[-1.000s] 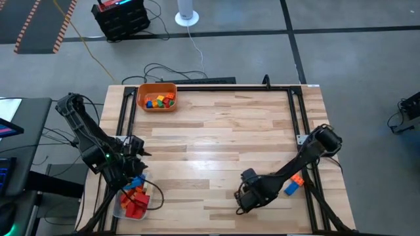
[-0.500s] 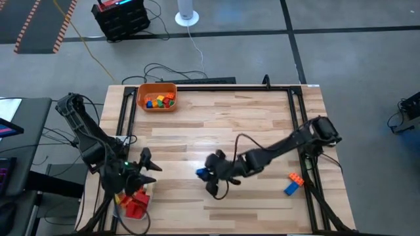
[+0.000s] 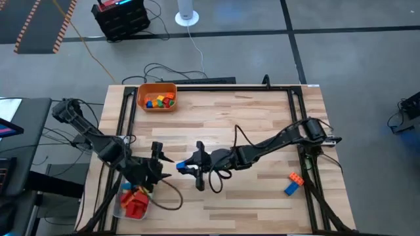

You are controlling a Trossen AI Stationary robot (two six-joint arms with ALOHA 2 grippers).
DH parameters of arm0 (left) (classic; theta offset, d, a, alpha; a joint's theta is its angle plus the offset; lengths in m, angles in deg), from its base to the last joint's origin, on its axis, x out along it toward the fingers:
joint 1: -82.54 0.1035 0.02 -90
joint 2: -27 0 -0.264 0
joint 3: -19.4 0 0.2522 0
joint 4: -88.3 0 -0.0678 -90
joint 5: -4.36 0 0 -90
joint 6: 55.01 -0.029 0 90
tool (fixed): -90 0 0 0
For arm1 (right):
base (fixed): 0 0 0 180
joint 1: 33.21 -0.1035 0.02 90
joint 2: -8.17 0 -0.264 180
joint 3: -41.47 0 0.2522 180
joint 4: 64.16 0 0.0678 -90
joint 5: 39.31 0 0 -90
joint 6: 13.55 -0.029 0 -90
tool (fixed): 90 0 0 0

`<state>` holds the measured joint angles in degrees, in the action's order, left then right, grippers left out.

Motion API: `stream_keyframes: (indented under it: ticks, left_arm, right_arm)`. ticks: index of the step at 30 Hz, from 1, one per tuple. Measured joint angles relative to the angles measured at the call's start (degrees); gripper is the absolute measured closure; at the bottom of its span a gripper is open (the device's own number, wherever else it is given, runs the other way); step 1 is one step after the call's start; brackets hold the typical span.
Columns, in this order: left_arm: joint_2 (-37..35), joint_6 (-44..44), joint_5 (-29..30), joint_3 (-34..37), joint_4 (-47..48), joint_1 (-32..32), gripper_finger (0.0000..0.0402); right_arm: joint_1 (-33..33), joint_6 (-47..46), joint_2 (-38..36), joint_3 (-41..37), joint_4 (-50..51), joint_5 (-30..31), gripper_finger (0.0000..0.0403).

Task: Sort blocks by size
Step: Put the large blue game piece into the transparent bin

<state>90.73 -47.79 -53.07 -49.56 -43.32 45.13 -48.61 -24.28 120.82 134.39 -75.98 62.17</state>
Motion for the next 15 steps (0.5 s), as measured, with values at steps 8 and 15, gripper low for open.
stream_keyframes:
  ticks: [8, 15]
  left_arm:
    - [0.1, 0.5, -1.4, 0.0, -7.4, 1.6, 0.0169]
    - [0.1, -1.3, -1.5, 0.0, -13.1, 2.8, 0.0169]
  right_arm:
    - [-1.2, 9.4, 0.1, 2.2, -5.5, 0.6, 0.0284]
    - [-1.0, 14.6, 0.1, 2.2, -9.7, 2.9, 0.0284]
